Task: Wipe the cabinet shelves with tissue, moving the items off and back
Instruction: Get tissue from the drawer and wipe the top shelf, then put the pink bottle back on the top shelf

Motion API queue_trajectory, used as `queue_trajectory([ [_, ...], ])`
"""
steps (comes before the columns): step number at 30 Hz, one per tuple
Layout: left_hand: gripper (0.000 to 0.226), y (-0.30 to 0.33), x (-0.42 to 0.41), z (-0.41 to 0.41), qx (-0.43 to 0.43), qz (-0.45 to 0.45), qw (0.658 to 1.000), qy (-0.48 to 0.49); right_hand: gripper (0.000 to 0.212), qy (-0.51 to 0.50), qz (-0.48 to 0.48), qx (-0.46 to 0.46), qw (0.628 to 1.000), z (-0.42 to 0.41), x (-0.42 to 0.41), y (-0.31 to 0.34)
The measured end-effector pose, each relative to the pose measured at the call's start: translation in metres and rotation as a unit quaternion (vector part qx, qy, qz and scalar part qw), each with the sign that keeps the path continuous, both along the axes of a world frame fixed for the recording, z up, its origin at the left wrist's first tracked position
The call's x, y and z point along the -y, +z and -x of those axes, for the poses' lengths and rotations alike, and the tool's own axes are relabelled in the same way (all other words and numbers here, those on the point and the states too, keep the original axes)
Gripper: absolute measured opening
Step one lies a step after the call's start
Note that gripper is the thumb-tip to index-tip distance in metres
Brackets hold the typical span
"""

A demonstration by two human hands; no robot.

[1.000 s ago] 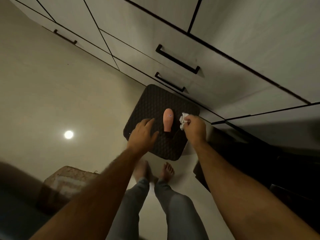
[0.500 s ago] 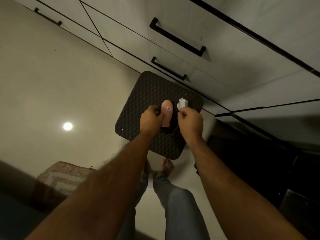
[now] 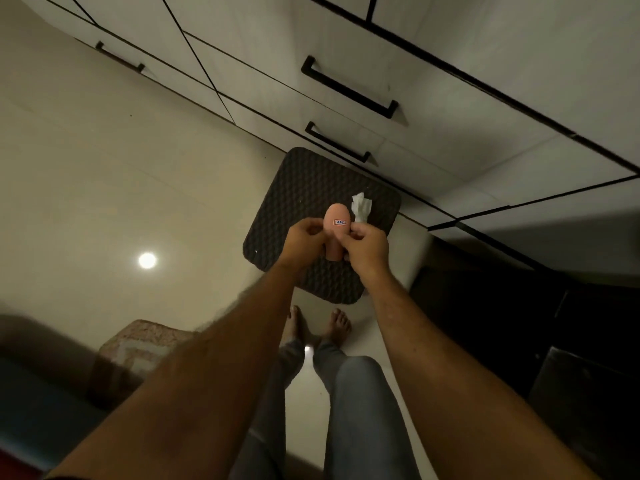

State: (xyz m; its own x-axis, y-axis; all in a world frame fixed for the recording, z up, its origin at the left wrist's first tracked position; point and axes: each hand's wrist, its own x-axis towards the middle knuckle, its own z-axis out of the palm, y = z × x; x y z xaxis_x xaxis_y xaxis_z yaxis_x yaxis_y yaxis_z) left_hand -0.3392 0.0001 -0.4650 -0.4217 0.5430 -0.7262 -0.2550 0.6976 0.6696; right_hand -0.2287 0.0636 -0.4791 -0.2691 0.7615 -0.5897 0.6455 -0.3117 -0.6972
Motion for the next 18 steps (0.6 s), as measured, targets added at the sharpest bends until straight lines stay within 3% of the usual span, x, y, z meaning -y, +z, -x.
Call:
queue_trajectory([
  [8,0.028,0.138,0.026,-0.027,0.063,-0.1,0.993,0.002,0.033,-0.074,0.055,-0.127,0.988,-0.042,0.018,0.149],
  [18,0.028,0.296,0.043,-0.082,0.039,-0.215,0.971,-0.096,0.02,-0.121,-0.047,-0.196,0.972,-0.113,0.052,0.309],
])
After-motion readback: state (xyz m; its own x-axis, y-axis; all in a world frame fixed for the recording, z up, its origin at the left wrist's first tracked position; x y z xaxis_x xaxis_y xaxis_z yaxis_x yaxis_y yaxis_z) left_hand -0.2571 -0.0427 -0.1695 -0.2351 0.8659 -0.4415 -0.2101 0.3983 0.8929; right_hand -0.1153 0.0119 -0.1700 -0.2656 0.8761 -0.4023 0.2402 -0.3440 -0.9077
